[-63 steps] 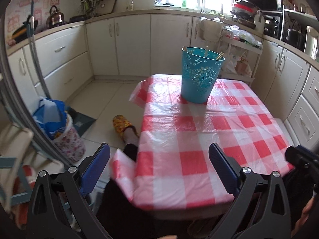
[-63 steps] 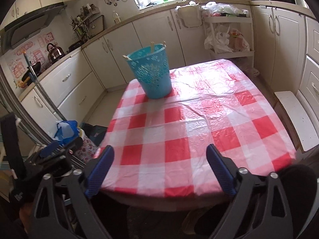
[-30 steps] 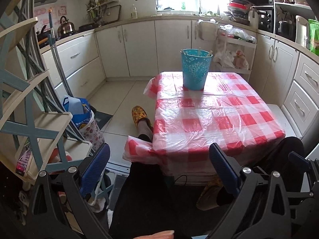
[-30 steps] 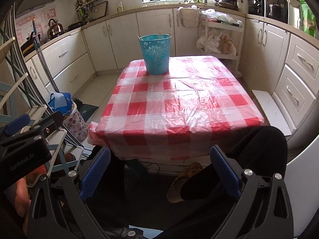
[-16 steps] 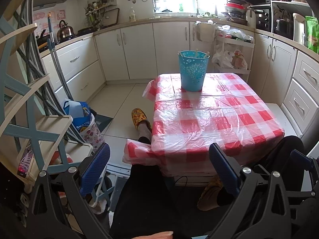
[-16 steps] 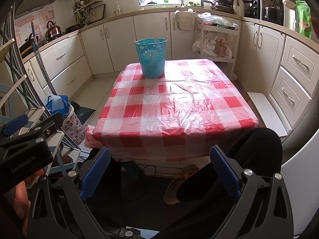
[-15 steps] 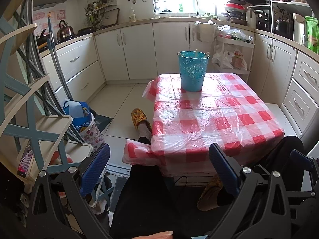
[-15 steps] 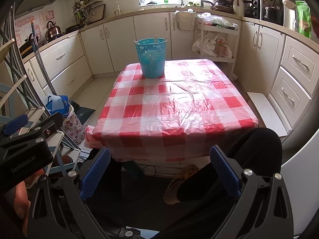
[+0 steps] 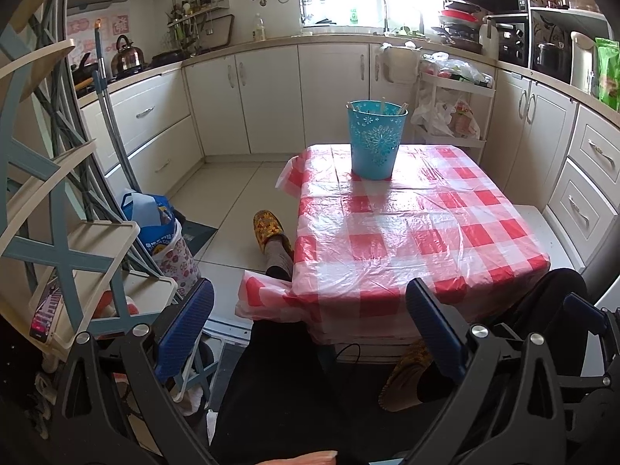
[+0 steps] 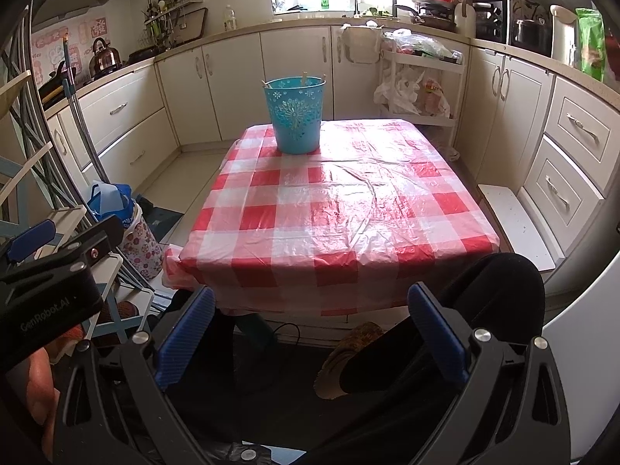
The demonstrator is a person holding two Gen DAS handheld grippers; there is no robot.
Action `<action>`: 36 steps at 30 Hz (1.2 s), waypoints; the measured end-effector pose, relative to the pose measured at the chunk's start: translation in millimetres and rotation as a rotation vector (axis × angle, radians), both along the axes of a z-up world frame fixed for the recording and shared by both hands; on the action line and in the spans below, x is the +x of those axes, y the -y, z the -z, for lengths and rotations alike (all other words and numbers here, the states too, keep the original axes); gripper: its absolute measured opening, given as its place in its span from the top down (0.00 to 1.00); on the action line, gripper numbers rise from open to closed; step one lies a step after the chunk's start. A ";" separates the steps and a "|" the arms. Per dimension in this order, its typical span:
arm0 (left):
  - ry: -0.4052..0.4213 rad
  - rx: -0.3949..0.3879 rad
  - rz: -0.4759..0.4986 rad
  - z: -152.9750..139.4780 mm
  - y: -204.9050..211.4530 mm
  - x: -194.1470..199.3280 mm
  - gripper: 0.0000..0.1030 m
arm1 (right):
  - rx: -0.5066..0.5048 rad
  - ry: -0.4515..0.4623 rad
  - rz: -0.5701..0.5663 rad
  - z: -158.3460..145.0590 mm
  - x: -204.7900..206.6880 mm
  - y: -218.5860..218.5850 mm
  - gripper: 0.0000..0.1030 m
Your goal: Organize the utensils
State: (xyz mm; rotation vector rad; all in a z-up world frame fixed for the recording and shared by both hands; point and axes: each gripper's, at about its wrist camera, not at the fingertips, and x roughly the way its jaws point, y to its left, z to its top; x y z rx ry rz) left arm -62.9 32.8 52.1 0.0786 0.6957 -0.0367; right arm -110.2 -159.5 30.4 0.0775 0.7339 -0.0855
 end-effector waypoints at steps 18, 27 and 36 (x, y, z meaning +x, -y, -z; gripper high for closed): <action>0.033 0.023 -0.025 -10.6 -4.6 3.7 0.07 | -0.008 -0.007 -0.006 0.9 1.8 -2.7 0.07; 0.036 0.028 -0.025 -10.2 -3.7 3.0 0.07 | -0.007 -0.008 -0.007 1.1 1.9 -3.1 0.07; 0.036 0.027 -0.025 -9.6 -3.3 2.5 0.07 | -0.009 -0.013 -0.015 3.4 3.2 -3.0 0.07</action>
